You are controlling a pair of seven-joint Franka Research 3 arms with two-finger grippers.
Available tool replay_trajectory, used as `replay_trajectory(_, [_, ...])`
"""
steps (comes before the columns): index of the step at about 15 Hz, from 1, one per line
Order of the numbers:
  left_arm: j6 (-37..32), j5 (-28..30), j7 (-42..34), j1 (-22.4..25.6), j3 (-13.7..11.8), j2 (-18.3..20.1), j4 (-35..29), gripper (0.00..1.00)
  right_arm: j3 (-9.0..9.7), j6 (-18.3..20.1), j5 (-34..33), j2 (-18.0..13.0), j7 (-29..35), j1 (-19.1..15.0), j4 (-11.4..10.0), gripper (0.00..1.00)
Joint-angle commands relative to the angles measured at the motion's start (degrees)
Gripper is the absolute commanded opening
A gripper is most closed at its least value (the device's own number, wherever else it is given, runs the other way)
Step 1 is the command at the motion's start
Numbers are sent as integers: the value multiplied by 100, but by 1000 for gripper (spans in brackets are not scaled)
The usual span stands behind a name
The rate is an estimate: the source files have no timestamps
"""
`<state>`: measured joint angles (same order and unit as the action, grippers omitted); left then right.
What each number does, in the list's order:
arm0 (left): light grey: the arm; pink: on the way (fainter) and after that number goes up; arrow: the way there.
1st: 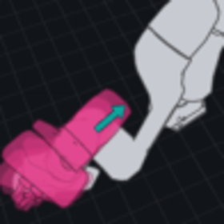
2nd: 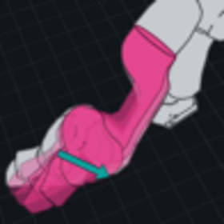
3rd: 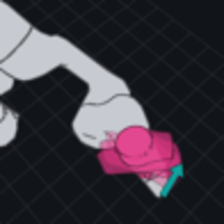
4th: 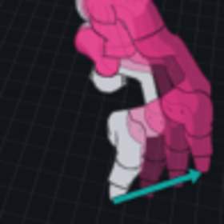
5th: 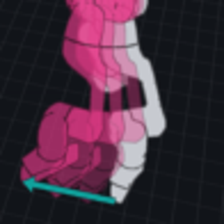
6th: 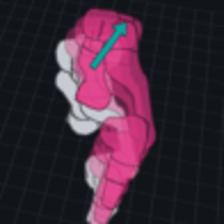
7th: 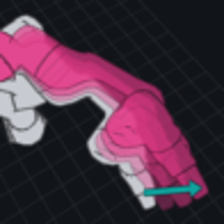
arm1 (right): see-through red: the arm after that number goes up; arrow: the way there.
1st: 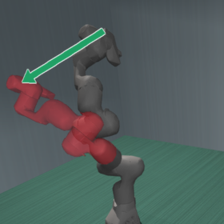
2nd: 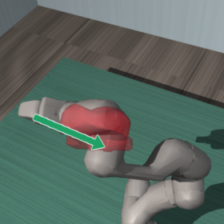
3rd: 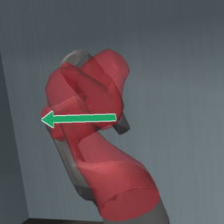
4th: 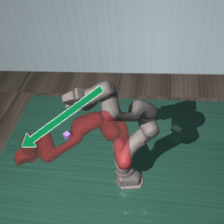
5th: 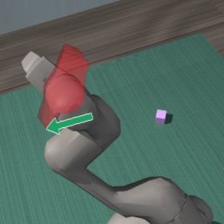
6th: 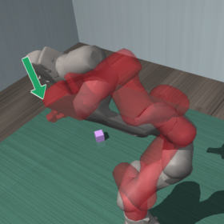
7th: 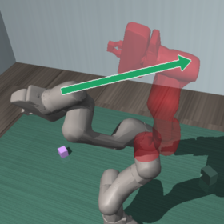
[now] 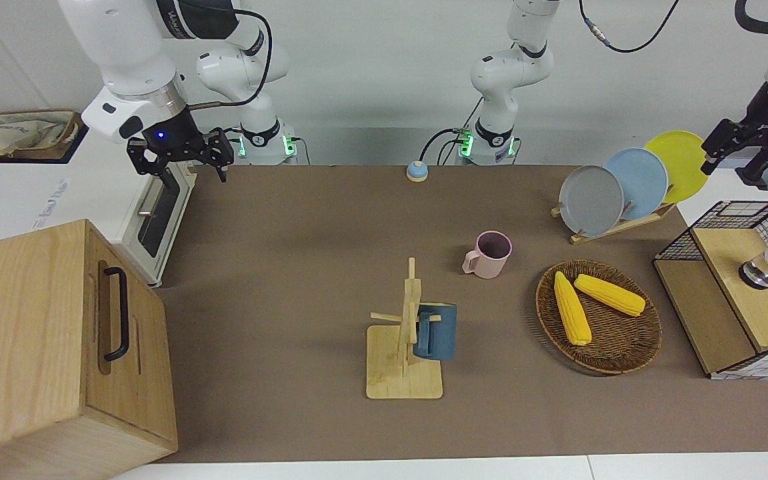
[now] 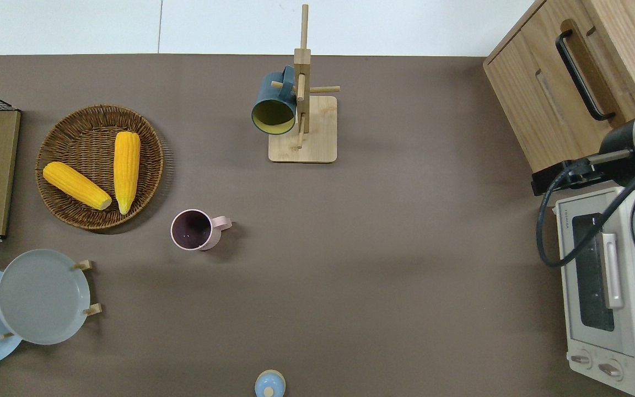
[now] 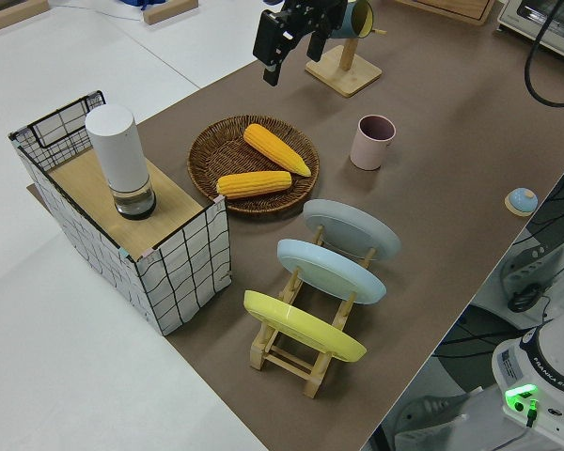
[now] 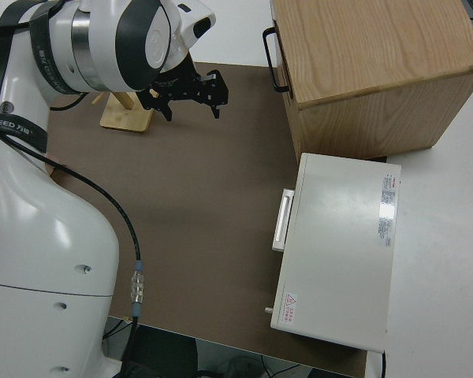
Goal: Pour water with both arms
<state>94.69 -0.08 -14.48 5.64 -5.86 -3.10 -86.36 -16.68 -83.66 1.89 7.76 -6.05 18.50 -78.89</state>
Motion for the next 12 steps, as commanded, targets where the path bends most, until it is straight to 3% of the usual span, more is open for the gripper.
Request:
replay_trajectory(1, [6, -176, 716, -668, -65, 222, -425, 1000, 7, 16, -13, -90, -28, -4, -74, 983])
replay_trajectory(5, [32, 8, 1533, -1345, -65, 239, -549, 1000, 16, 16, -13, -99, -28, -4, -74, 983])
replay_trajectory(8, [7, 175, 1492, -1408, -38, 213, -505, 1000, 16, 16, -22, -90, -28, -4, -74, 983])
replay_trajectory(10, [-11, 176, 1387, -1408, 119, 222, -487, 1000, -10, 7, -48, -90, -11, 4, -74, 983])
replay_trajectory(12, [-47, 175, 1386, -1408, 225, 204, -487, 1000, 42, 7, -31, -81, -37, -275, -74, 983])
